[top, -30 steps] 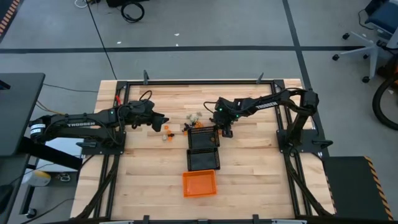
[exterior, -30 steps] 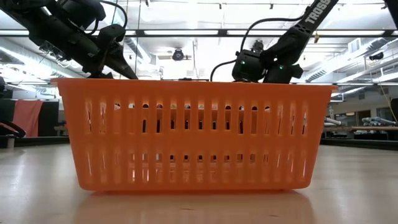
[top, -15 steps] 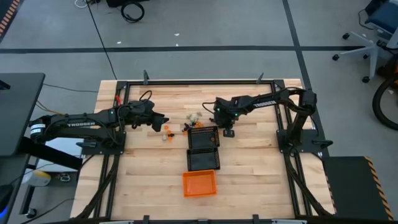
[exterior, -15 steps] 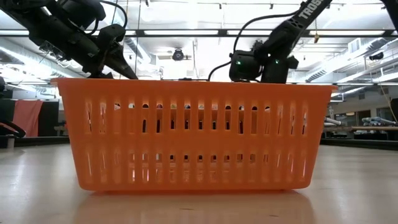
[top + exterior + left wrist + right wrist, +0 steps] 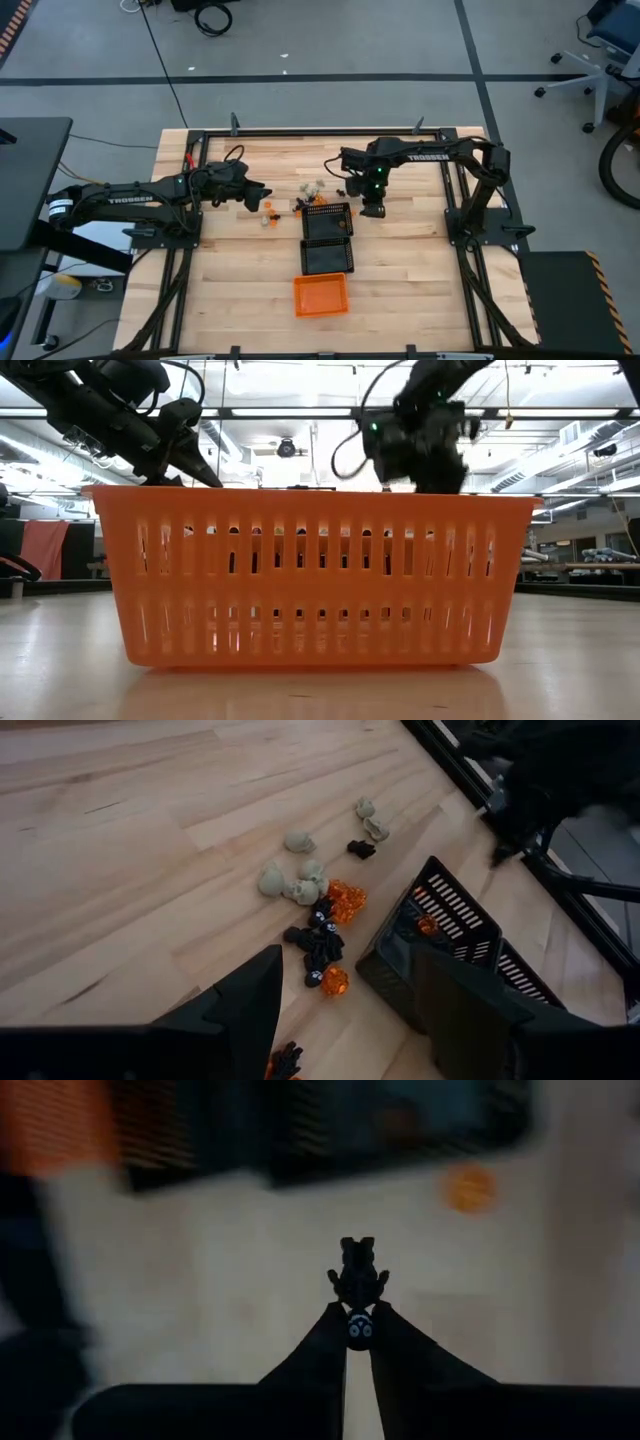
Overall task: Sort Halloween decoration
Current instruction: Put the black skeleton toy into the bottom black bin
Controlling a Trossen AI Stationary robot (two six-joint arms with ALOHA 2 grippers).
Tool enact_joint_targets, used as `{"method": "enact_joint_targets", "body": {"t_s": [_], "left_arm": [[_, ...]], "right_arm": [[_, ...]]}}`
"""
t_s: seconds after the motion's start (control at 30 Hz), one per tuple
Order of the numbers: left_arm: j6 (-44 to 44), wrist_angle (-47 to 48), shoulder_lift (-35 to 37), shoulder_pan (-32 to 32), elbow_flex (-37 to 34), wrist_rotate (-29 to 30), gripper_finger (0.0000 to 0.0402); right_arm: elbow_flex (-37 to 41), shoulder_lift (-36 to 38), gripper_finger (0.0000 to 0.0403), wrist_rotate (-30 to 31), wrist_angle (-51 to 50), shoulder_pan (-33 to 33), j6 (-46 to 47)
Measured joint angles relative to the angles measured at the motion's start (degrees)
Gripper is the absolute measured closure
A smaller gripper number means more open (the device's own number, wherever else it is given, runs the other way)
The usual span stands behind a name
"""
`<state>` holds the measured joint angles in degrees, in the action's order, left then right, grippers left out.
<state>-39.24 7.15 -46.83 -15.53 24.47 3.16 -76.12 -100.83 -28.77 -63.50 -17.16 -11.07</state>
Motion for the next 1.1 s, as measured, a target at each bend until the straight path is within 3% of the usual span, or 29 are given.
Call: {"method": "enact_joint_targets", "body": {"t_s": [0.13,0.23,0.5,0.77,0.97,1.1], "left_arm": [[0.9,0.3,0.0,0.0,0.0,-1.5,0.0175],[4.9,1.4,0.0,0.0,0.0,-5.4,0.0175],[10.4,9.4,-0.7,3.3,0.0,-6.9,0.0175],[10.4,10.4,-9.7,8.2,0.0,-7.4,0.0175],[14.4,10.3,-16.8,9.9,0.0,-5.8,0.0176],[17.0,10.1,-19.9,10.7,0.0,-5.7,0.0176]], "right_arm": [[-2.6,0.0,0.0366,-9.4,1.8,2.0,4.9],[-2.8,0.1,0.0363,-10.7,6.5,5.1,7.7],[-2.8,0.1,0.0356,-0.8,15.9,14.1,9.6],[-0.4,-0.4,0.0355,6.1,23.4,17.1,15.5],[-0.4,-0.4,0.0330,7.2,24.8,17.0,17.0],[-0.4,-0.4,0.0302,4.6,24.6,17.2,17.0]]}}
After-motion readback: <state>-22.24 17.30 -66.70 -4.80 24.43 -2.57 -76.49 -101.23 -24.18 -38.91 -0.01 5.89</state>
